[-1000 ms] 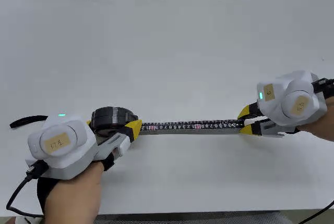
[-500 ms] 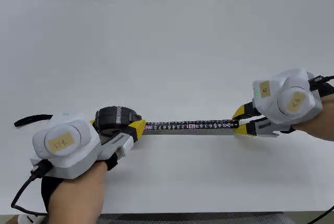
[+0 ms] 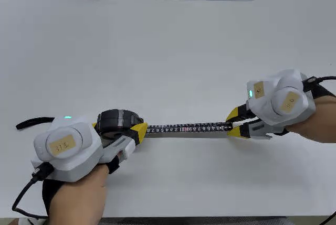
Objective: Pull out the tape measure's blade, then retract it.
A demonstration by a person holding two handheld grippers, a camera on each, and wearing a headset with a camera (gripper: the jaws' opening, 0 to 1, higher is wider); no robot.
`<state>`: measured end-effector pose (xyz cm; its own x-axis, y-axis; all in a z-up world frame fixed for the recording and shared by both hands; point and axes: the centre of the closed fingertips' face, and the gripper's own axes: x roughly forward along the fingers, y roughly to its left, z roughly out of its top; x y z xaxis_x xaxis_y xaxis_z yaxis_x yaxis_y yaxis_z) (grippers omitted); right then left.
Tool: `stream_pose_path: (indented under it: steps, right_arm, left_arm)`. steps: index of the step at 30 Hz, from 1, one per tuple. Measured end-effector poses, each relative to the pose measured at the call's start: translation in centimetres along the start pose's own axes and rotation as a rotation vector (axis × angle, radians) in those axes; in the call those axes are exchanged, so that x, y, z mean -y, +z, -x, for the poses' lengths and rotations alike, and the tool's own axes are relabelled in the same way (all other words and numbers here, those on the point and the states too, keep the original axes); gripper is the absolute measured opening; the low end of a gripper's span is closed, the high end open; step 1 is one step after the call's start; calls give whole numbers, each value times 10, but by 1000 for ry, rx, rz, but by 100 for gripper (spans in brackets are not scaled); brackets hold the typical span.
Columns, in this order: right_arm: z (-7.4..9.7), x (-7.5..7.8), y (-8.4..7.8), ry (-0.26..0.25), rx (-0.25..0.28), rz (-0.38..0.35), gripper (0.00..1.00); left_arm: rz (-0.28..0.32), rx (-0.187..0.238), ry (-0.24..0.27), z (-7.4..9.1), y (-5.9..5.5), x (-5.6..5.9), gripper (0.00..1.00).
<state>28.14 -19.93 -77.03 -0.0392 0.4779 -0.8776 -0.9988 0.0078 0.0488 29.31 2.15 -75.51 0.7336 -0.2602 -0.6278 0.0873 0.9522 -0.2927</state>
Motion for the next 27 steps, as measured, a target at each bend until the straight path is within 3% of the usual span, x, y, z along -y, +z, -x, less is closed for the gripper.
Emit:
stream_pose_path:
  steps: [27]
  right_arm:
    - [-14,-1,22,22,39,-12,10]
  left_arm:
    - [6,-2,-6,1,-1,2,58]
